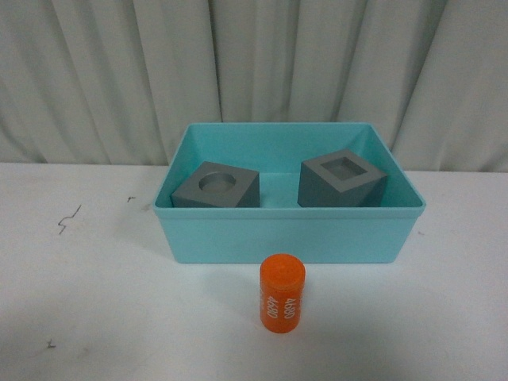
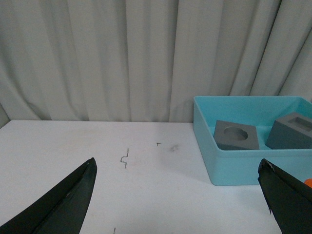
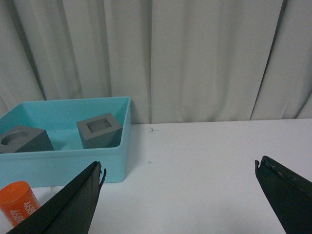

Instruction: Place gray and orange parts in blue box

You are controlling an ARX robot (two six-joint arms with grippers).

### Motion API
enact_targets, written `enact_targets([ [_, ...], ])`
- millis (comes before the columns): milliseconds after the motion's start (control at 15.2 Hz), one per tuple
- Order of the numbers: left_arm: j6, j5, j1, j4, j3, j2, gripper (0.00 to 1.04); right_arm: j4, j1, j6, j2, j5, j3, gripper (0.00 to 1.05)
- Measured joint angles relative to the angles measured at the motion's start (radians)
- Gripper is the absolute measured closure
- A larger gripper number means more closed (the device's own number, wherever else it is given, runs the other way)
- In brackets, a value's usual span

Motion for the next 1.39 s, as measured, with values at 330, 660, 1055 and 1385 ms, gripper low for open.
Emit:
enact_targets([
  [330,0.0,0.001,0.0,0.0,0.0,0.0,0.07,0.201,0.038,0.128,0.386,-0.131,0.116,0.06],
  [660,0.0,0.0,0.0,0.0,0.0,0.0,0.07,0.338,0.264,0.267,1.125,-0.073,0.491,0.06],
  [1055,0.0,0.0,0.0,0.0,0.0,0.0,0.07,0.131,0.446,0.267,1.666,-0.082,0.827,0.06],
  [1385,0.0,0.001,0.0,0.0,0.0,0.0,0.07,0.014,0.518,0.119,1.791,-0.124,0.947,0.06],
])
